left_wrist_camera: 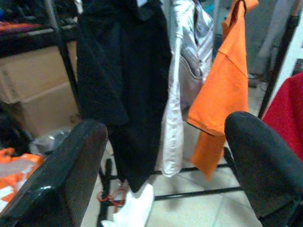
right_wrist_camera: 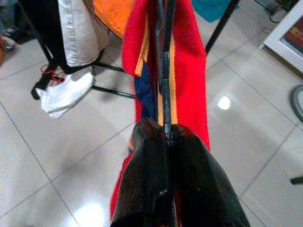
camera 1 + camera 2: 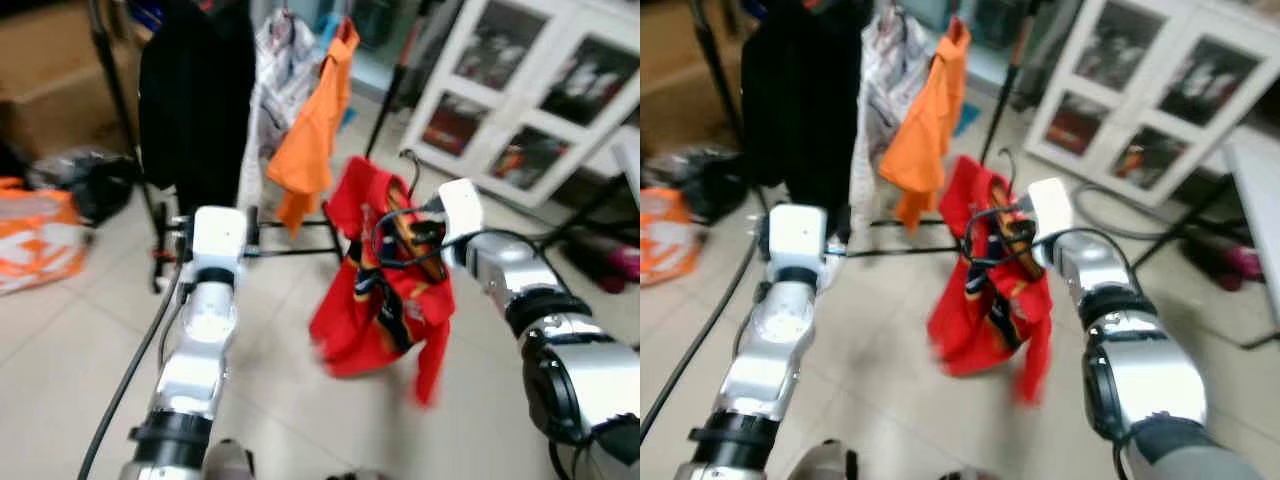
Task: Hang hanger
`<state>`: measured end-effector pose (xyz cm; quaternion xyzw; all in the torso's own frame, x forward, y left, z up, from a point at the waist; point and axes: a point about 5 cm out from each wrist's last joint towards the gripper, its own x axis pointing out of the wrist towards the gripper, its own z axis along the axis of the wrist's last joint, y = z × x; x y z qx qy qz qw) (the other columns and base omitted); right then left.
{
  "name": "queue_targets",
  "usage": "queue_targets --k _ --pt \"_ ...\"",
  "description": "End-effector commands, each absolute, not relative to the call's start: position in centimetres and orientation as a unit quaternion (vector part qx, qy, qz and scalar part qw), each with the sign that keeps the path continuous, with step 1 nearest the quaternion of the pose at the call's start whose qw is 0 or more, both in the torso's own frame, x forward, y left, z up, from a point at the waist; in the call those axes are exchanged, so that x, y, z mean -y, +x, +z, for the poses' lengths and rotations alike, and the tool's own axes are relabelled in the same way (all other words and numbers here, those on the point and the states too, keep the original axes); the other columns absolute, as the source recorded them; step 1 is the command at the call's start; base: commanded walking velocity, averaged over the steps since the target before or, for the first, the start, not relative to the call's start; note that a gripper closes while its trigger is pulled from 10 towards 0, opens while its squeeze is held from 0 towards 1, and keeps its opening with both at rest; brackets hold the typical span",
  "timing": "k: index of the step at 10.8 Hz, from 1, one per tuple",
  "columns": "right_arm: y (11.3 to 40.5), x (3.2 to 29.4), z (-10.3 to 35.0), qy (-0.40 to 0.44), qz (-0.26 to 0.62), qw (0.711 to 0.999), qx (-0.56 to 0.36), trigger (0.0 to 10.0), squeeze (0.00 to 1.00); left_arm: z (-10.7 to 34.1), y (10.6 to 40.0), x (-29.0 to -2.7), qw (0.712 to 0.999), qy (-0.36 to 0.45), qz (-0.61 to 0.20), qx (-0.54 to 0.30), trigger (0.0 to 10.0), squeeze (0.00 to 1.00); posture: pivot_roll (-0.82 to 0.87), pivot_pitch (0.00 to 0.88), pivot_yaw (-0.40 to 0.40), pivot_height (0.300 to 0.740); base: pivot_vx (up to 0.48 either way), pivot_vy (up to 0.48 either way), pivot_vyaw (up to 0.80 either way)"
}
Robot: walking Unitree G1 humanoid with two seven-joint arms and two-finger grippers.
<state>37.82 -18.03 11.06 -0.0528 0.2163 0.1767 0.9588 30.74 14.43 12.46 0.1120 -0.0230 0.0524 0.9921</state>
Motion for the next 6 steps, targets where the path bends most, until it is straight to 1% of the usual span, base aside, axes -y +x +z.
queue_targets --k 1,6 --pt "38.31 19.12 12.47 -0.058 0.163 0.967 -0.188 0.0 0.00 12.77 30.61 -13.24 0.992 0.118 0.034 0.034 10.0 0.00 0.12 0.080 -0.178 0.740 0.000 0.000 0.00" --pt "38.55 18.89 12.87 -0.058 0.160 0.969 -0.180 0.0 0.00 12.74 30.73 -13.28 0.992 0.115 0.034 0.028 10.0 0.00 0.12 0.085 -0.179 0.740 0.000 0.000 0.00"
